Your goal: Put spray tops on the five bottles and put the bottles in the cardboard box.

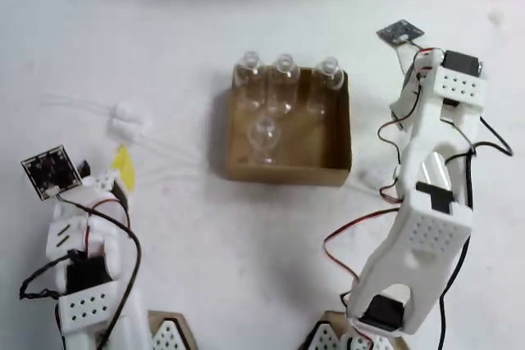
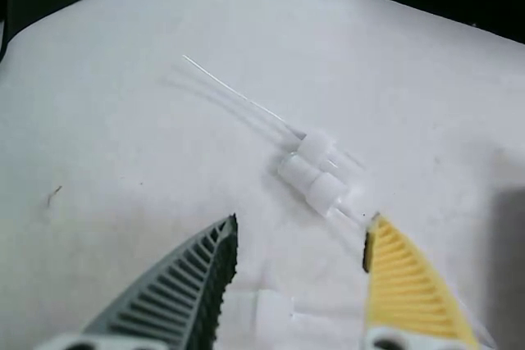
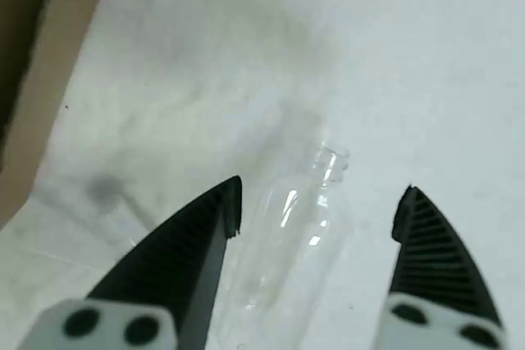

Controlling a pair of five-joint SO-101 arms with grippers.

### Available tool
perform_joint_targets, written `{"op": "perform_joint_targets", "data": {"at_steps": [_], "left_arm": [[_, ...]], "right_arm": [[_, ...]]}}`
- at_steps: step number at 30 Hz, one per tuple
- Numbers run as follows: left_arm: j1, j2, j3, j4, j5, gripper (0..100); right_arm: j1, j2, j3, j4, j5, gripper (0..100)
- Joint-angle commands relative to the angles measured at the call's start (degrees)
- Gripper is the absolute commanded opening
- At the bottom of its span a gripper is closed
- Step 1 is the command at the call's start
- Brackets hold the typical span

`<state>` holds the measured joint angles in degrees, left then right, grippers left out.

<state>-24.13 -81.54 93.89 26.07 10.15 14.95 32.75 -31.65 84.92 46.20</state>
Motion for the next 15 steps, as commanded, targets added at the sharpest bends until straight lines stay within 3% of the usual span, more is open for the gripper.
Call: {"op": "perform_joint_targets", "data": {"at_steps": [1,12,15], "left_arm": [[0.48,-1.10,-0.70,-1.49,-0.62,24],[0.40,-1.10,-0.70,-1.49,-0.62,24],[0.40,-1.10,-0.70,-1.49,-0.62,24]], "right_arm": [[1.10,5.93,-13.10,6.99,-4.22,27.2],[2.86,22.99,-34.37,13.05,-8.26,26.9],[3.03,25.01,-36.40,13.41,-8.18,22.9]]}}
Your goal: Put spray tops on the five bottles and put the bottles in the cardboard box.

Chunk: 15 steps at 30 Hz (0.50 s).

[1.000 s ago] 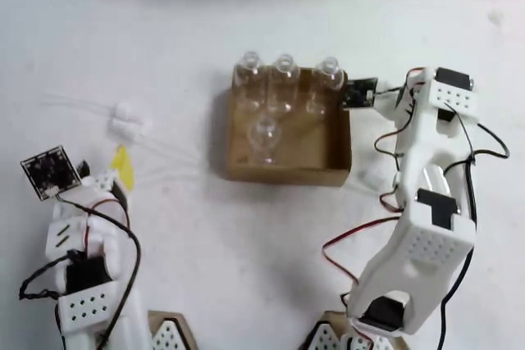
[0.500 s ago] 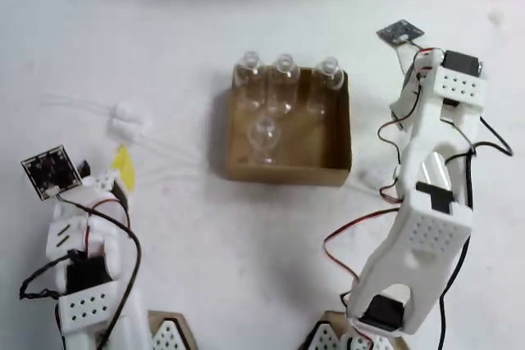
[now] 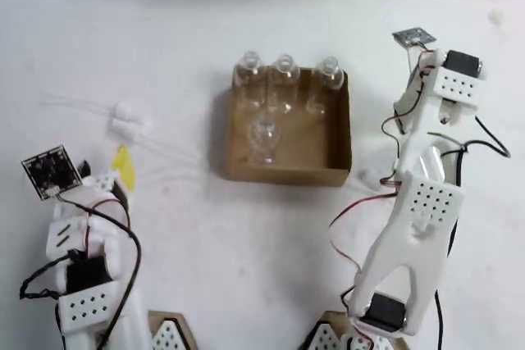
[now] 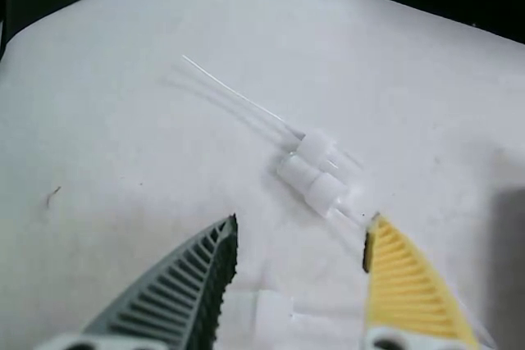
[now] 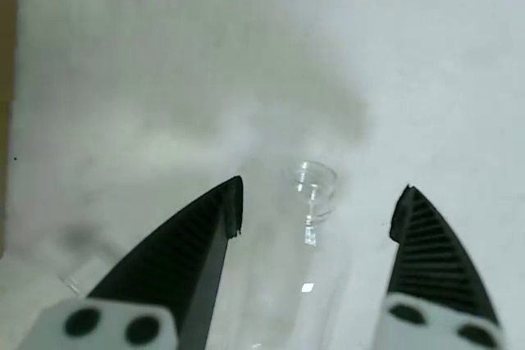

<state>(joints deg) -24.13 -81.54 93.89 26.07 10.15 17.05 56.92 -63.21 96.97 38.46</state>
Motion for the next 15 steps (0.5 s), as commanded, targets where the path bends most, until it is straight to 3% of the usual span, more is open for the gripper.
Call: {"op": "perform_joint_targets", "data": {"at_steps": [1,15], "left_arm": [[0.40,-1.10,-0.70,-1.49,-0.62,24],[0.40,-1.10,-0.70,-1.49,-0.62,24]], "right_arm": [[0.92,1.10,-5.19,1.36,-0.35,21.4],[0.84,1.71,-4.84,1.10,2.64,19.1]]}}
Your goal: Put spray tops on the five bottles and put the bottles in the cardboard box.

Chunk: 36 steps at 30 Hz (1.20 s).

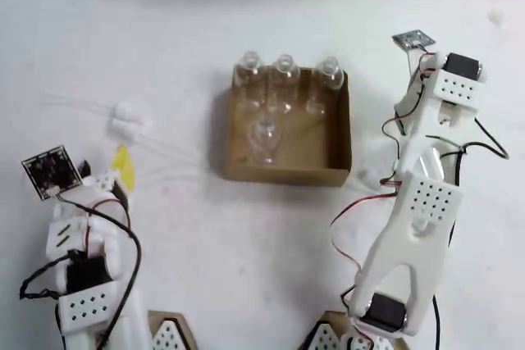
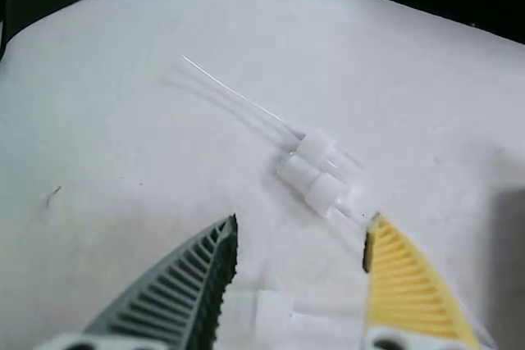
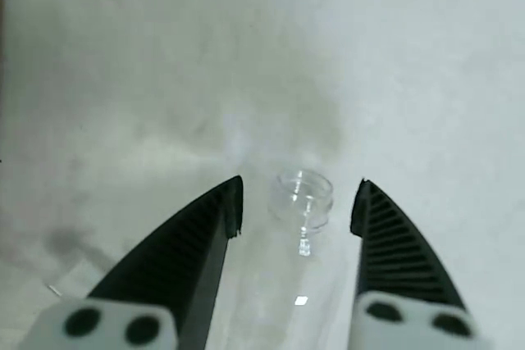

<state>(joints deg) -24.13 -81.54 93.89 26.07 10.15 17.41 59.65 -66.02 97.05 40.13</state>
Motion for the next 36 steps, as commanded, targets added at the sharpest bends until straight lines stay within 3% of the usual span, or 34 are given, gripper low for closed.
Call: {"op": "perform_joint_targets", "data": {"at_steps": [1,16,32,36], "left_arm": [[0.40,-1.10,-0.70,-1.49,-0.62,24],[0.40,-1.10,-0.70,-1.49,-0.62,24],[0.40,-1.10,-0.70,-1.49,-0.62,24],[0.40,-1.10,-0.70,-1.49,-0.62,24]], "right_arm": [[0.40,-0.92,-1.93,1.01,0.97,19.1],[0.13,0.66,-2.46,0.40,0.79,18.7],[0.13,-4.00,-2.55,0.57,1.14,1.8],[0.13,-7.16,-2.55,1.19,1.14,1.7]]}}
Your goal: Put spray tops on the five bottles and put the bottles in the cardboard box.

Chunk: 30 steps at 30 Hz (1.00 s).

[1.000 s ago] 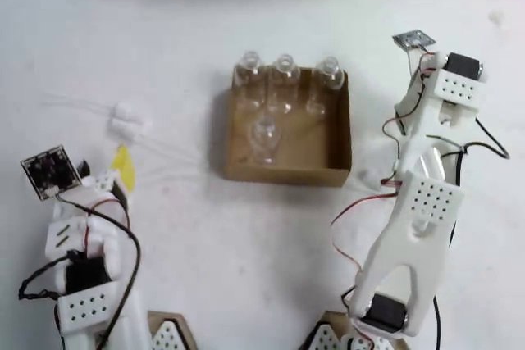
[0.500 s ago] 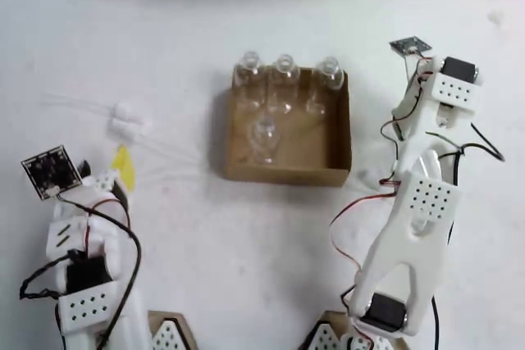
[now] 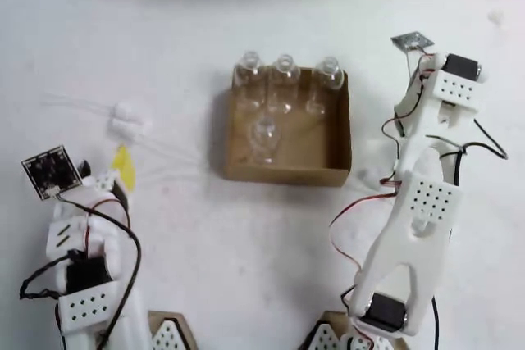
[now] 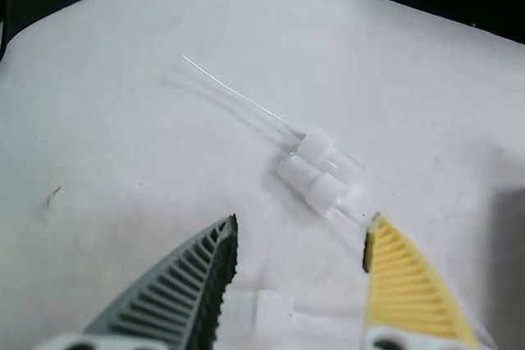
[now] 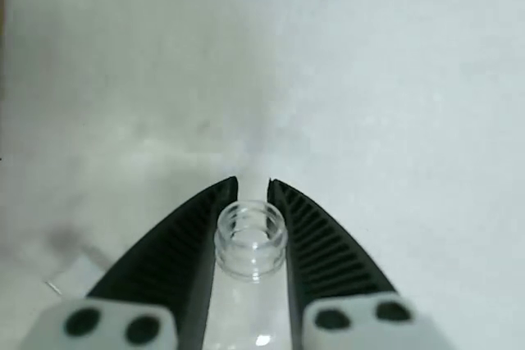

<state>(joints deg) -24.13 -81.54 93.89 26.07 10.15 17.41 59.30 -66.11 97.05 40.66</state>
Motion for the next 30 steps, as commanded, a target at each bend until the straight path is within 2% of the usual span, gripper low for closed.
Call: {"op": "perform_joint_targets", "data": {"at_steps": [1,10,16,23,30], "left_arm": [[0.40,-1.10,-0.70,-1.49,-0.62,24],[0.40,-1.10,-0.70,-1.49,-0.62,24],[0.40,-1.10,-0.70,-1.49,-0.62,24],[0.40,-1.10,-0.70,-1.49,-0.62,24],[0.40,-1.10,-0.70,-1.49,-0.62,24]], "right_arm": [[0.04,-7.78,-2.46,1.36,0.62,1.7],[0.04,-16.75,-2.20,1.45,0.09,1.7],[-1.36,-25.71,-1.85,1.54,-9.41,1.7],[-4.09,-37.23,-1.67,1.80,-9.93,1.7],[-6.20,-49.63,13.54,1.71,-15.47,1.7]]}}
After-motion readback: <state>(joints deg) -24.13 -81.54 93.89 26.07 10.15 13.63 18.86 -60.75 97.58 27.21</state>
